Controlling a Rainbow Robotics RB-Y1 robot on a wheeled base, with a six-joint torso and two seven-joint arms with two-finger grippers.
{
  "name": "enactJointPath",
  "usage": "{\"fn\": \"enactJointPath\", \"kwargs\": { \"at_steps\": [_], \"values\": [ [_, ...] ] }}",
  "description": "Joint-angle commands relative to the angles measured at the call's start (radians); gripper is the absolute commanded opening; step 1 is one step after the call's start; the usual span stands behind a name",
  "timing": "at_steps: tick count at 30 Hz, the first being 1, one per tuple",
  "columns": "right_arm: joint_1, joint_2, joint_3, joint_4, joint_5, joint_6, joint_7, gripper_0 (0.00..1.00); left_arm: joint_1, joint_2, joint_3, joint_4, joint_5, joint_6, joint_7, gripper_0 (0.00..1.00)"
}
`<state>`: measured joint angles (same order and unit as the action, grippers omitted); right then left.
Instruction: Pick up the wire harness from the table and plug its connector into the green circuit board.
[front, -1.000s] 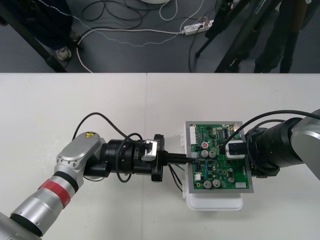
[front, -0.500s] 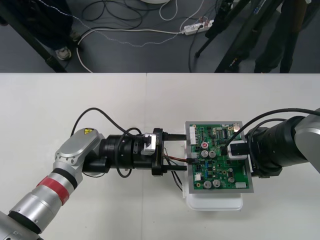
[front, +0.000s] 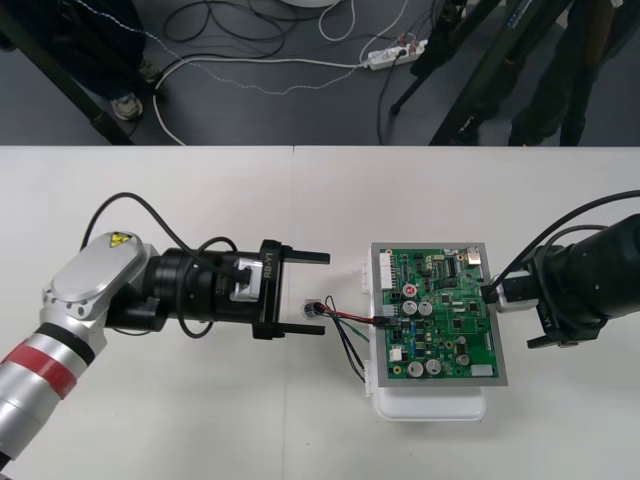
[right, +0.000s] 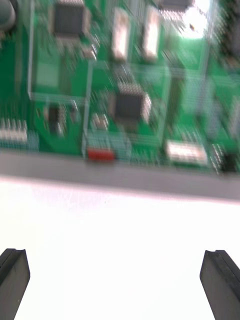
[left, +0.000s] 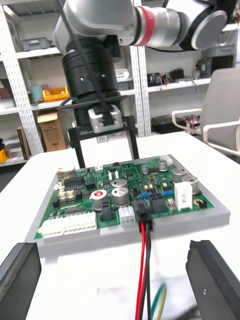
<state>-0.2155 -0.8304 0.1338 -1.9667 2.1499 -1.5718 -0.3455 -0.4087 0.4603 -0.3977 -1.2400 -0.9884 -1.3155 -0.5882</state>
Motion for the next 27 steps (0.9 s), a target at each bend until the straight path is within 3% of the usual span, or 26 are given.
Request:
{"fn": "enactJointPath", "kwargs": {
  "at_steps": [1, 12, 27],
  "values": [
    [-0.028, -0.070, -0.099, 0.008, -0.076, 0.001, 0.080, 1.00, 0.036, 0.083, 0.077, -0.110, -0.030, 0.001, 0.160, 0.86],
    [0.031, -0.084, -0.350, 0.008, -0.455, 0.001, 0.089, 1.00, 0.048, 0.184, 0.250, -0.289, -0.124, -0.011, 0.407, 0.86],
    [0.030, -0.079, -0.405, -0.007, -0.912, 0.001, -0.099, 1.00, 0.048, 0.391, 0.427, -0.579, -0.157, 0.018, 0.738, 0.86]
  ]
}}
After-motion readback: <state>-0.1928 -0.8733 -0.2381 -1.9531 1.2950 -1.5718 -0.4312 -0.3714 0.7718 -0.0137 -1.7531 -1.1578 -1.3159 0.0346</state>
